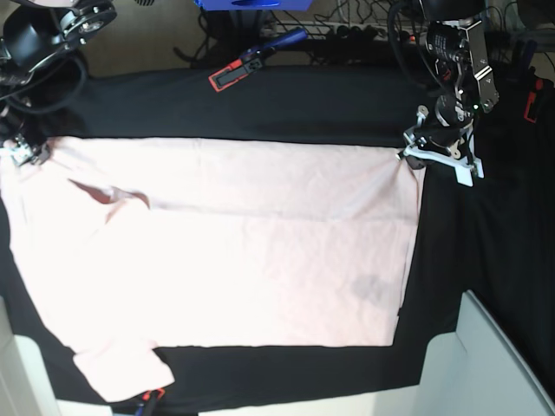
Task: Fold the T-shirt properly
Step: 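Grasp the shirt corner with the left gripper and pull it outward, then hold the shirt corner with the left gripper and tug it taut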
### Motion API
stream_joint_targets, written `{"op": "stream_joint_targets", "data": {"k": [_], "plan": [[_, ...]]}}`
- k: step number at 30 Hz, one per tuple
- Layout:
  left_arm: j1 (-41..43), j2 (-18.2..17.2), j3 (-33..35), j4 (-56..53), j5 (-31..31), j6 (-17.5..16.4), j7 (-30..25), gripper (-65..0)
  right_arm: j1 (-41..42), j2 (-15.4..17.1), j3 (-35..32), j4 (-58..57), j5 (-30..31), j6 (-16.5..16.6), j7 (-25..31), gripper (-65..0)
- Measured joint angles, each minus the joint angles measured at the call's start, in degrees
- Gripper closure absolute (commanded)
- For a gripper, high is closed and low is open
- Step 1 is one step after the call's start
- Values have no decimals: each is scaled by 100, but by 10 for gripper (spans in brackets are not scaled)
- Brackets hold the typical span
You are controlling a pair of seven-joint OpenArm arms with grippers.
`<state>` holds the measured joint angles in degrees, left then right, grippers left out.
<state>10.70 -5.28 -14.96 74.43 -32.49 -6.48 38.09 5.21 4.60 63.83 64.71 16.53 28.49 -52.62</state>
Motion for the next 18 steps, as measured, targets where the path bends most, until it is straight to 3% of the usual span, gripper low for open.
{"op": "stream_joint_targets", "data": {"k": [9, 11, 15, 18], "plan": [[205, 190, 4, 522, 72, 44, 509, -106, -2, 0, -11, 0, 0, 2, 0, -332], [306, 195, 13, 656, 74, 46, 616, -104, 0, 4, -11, 0, 0, 2, 0, -261], [345, 192, 13, 721, 50, 509, 621, -104, 0, -2, -11, 0, 2, 2, 0, -39], [393, 192, 13, 743, 48, 514, 601, -104, 0, -2, -11, 0, 0, 2, -149, -22]]}}
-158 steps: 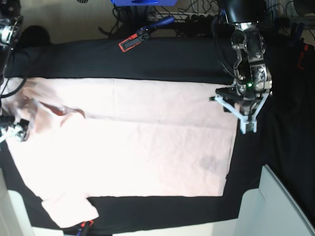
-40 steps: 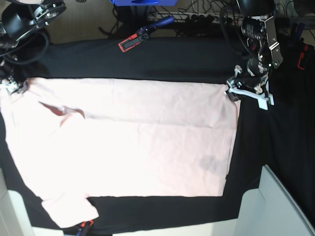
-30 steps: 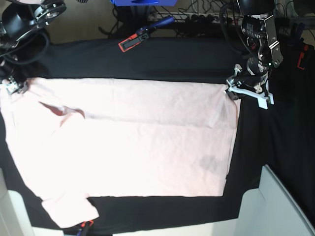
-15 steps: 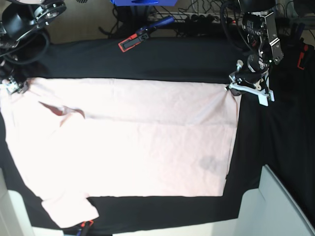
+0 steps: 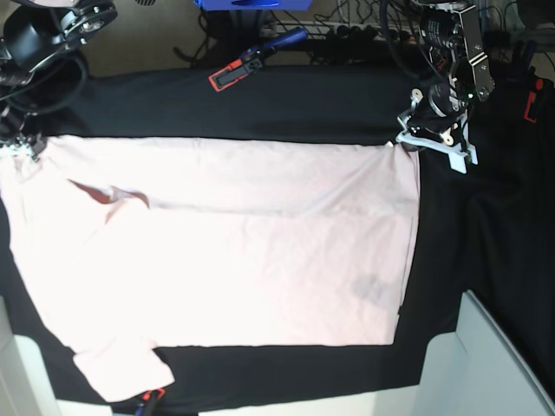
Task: Fold the T-shirt properly
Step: 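Hold the shirt corner with the left gripper and tug it taut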
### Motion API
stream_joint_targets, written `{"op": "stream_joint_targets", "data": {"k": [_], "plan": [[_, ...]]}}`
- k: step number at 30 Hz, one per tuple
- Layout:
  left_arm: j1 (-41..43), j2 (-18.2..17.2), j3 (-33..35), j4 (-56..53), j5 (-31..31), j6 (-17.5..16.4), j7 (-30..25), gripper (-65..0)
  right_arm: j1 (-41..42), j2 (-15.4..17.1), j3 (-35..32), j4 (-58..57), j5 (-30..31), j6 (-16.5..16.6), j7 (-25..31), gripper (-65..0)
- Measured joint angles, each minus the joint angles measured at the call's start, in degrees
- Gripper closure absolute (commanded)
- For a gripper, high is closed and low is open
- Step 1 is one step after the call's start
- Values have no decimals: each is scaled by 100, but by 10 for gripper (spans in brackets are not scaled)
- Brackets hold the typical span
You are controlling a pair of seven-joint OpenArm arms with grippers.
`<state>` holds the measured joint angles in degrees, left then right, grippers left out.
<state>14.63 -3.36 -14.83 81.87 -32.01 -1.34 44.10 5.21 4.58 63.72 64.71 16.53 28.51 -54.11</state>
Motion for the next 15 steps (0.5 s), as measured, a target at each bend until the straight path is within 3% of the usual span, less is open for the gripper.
{"op": "stream_joint_targets", "data": {"k": [8, 15], "plan": [[229, 177, -743, 227, 48, 33, 129, -104, -4, 13, 0, 0, 2, 0, -129, -6], [236, 146, -750, 295, 59, 70, 136, -104, -81, 13, 0, 4, 20, 0, -129, -3]]}}
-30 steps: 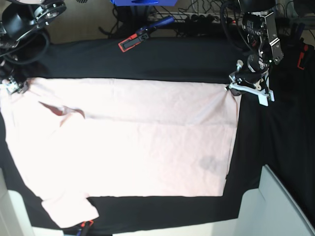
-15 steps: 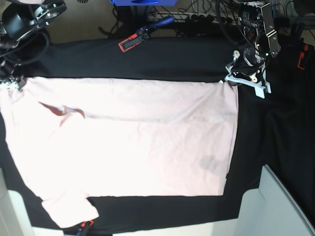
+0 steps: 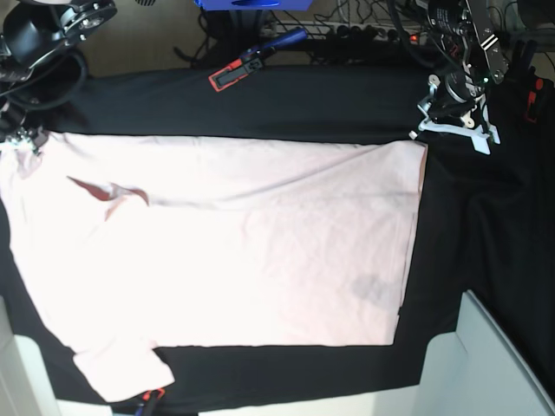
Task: Fold the T-shirt properly
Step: 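Hold the shirt corner with the left gripper and tug it taut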
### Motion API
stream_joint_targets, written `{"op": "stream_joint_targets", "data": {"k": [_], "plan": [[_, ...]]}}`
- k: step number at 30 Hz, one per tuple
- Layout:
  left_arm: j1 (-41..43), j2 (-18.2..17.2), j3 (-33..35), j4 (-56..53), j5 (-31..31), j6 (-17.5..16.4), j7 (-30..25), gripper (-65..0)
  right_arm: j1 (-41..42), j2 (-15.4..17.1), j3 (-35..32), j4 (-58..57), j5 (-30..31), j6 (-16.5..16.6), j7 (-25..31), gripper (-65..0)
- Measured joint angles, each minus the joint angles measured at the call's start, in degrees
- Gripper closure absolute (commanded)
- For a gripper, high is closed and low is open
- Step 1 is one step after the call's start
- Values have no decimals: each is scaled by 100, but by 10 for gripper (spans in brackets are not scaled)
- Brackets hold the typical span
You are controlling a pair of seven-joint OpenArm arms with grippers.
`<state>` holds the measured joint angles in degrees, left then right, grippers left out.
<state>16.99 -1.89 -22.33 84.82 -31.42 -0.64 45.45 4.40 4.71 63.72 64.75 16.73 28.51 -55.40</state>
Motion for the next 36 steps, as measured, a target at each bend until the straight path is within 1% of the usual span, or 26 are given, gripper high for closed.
{"op": "stream_joint_targets", "data": {"k": [12, 14, 15, 17, 18, 20, 22, 23, 24, 27, 31, 36], "plan": [[17, -2, 4, 0, 4, 2, 7, -113, -74, 0, 0, 0, 0, 0, 2, -3], [11, -7, 2, 2, 4, 0, 289, -116, -76, 0, 0, 0, 2, 0, 2, -3], [-2, -4, 2, 28, 4, -2, 376, -136, -76, -2, 0, 0, 0, 0, 2, -3], [-15, 7, -9, 175, 9, 2, 697, -207, -76, -4, 0, 0, 2, 0, 0, -3], [17, 33, -2, 313, 9, 7, 702, -249, -74, -2, 0, 0, 0, 0, 0, -3], [44, 61, 11, 590, 2, -20, 704, -359, -74, -4, 0, 0, 0, 0, -2, -3], [44, 98, 0, 767, -2, -17, 688, -442, -74, -7, 0, 0, 0, 0, -2, -3], [46, 105, 2, 835, -2, -24, 684, -469, -74, -11, 0, 0, 0, 0, 0, -3], [48, 105, 2, 874, -7, -24, 682, -477, -74, -17, 0, 0, 0, 0, 0, -3], [24, 122, 2, 866, 24, -22, 684, -453, -74, -15, -2, 0, 0, 0, -2, -3], [-247, 262, 26, 813, 9, -9, 682, -410, -74, -15, -2, 0, 0, 0, -2, -3], [-505, 278, 358, 540, -2, 0, 710, -403, -74, -17, -22, 0, 0, 0, -2, -3]]}}
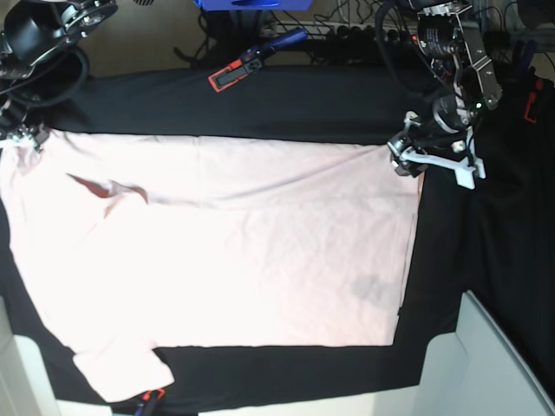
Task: Fold the T-shirt properly
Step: 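Hold the shirt corner with the left gripper and tug it taut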
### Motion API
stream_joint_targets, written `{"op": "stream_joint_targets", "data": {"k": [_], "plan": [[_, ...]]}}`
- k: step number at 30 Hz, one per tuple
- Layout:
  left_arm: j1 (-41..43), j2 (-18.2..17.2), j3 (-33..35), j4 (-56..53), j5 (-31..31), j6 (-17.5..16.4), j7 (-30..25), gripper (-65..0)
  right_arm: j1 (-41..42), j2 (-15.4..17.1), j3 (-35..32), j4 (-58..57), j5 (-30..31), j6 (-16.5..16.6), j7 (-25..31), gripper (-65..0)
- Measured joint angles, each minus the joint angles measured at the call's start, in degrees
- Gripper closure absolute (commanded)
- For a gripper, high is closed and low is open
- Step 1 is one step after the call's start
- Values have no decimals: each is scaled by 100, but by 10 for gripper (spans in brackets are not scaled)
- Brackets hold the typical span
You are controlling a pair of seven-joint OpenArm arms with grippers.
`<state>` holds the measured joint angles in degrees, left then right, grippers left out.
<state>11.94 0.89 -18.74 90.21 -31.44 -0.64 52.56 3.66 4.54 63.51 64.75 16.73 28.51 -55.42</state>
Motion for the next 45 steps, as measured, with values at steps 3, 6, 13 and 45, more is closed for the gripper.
{"op": "stream_joint_targets", "data": {"k": [3, 6, 13, 45], "plan": [[-127, 96, -37, -267, 15, 2, -31, -401, 0, 2, 0, 0, 0, 0, 0, -3], [-39, 114, -42, -291, 15, 2, -24, -401, 0, 7, 0, 0, 0, 0, 0, -3], [-33, 101, -76, -284, 33, 22, -26, -400, 0, 20, 0, 0, 0, 0, -2, -3], [422, 85, -367, 225, 57, 22, -26, -107, -133, 20, 2, 35, 46, 26, 4, -3]]}}
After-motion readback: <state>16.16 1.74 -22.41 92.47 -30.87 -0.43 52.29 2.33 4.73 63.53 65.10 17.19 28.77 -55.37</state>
